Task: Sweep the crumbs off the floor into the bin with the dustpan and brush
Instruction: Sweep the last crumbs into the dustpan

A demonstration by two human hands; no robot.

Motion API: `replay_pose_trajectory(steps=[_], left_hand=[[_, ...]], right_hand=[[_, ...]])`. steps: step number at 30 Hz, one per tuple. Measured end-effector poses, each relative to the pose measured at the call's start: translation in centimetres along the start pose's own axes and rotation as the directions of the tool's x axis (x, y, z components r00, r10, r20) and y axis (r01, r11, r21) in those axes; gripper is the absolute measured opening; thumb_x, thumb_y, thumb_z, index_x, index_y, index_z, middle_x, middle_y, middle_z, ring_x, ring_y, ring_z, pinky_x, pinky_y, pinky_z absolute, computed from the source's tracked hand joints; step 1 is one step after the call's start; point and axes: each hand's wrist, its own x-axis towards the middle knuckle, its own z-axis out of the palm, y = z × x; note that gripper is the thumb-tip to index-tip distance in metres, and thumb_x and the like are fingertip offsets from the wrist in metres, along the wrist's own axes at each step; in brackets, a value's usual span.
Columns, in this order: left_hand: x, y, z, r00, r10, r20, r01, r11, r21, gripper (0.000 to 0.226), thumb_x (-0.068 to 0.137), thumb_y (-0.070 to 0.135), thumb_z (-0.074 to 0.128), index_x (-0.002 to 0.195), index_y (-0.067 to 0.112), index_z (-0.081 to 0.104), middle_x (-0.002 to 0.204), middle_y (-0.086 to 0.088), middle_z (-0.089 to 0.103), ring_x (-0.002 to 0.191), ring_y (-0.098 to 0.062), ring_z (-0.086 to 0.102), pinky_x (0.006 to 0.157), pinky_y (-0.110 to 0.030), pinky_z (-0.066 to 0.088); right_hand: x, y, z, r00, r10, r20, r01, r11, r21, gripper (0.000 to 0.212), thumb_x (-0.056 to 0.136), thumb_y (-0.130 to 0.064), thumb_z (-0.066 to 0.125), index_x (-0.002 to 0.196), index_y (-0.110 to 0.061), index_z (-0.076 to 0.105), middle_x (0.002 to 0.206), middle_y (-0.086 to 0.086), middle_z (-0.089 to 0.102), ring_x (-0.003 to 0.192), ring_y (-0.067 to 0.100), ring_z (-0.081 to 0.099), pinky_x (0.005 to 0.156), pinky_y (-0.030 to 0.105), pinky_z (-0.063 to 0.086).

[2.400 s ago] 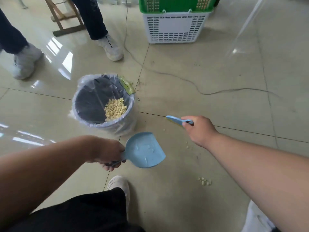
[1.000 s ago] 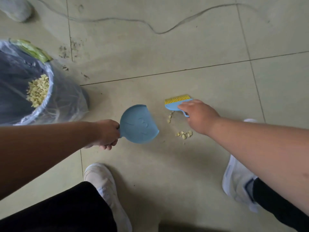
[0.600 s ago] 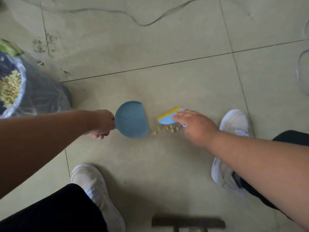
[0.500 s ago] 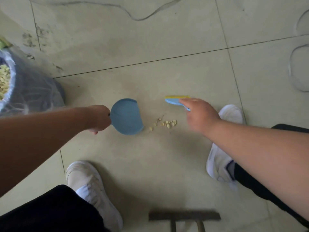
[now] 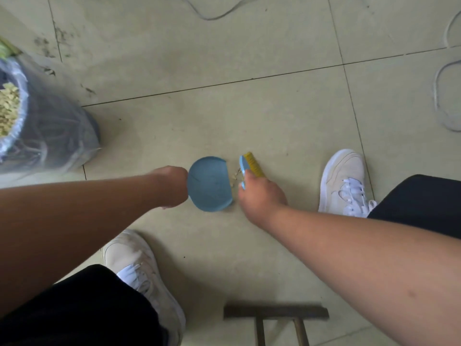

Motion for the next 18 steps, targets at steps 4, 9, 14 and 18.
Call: replay_pose_trajectory(steps=[4, 9, 14, 18], left_hand=[[0.2, 1.2, 1.7, 1.0, -0.008, 0.007, 0.009, 0.998, -0.057, 0.024, 0.099, 0.016, 0.052, 0.118, 0.011, 0.065, 0.096, -0.004, 0.06, 0.091, -0.028, 0.066, 0.075, -0.034, 0.053], [0.7, -0.5, 3.3, 1.0, -0.007, 0.01, 0.009, 0.969, -0.248, 0.017, 0.102, 0.021, 0.05, 0.115, 0.01, 0.05, 0.083, 0.001, 0.051, 0.078, -0.028, 0.062, 0.06, -0.031, 0.044], [1.0, -2.6, 3.9, 0.997, -0.042, 0.059, 0.062, 0.913, -0.404, 0.014, 0.1, 0.023, 0.046, 0.109, 0.013, 0.051, 0.094, -0.013, 0.067, 0.068, -0.026, 0.057, 0.06, -0.035, 0.048], [0.6, -4.6, 3.9, 0.99, -0.076, 0.121, 0.12, 0.904, -0.411, 0.018, 0.1, 0.02, 0.045, 0.114, 0.009, 0.05, 0.086, -0.012, 0.07, 0.065, -0.029, 0.064, 0.058, -0.036, 0.054]], right_hand=[[-1.1, -4.2, 1.4, 0.993, -0.117, 0.012, 0.117, 0.993, 0.005, 0.033, 0.103, -0.035, 0.04, 0.128, -0.015, 0.049, 0.112, 0.014, 0.069, 0.101, 0.038, 0.067, 0.07, 0.036, 0.039], [-0.7, -4.6, 0.1, 0.973, -0.22, 0.067, 0.227, 0.968, -0.111, 0.031, 0.104, -0.024, 0.036, 0.129, -0.012, 0.049, 0.116, 0.014, 0.066, 0.098, 0.038, 0.066, 0.067, 0.036, 0.035], [1.2, -0.7, -4.5, 0.973, -0.209, -0.099, 0.214, 0.976, 0.045, 0.02, 0.099, -0.029, 0.042, 0.101, -0.018, 0.058, 0.093, 0.02, 0.069, 0.085, 0.041, 0.065, 0.064, 0.035, 0.034], [3.0, 3.2, -6.7, 0.985, -0.036, -0.172, 0.027, 0.998, -0.053, 0.026, 0.097, -0.025, 0.043, 0.111, -0.012, 0.061, 0.104, 0.024, 0.069, 0.095, 0.043, 0.066, 0.068, 0.037, 0.039]])
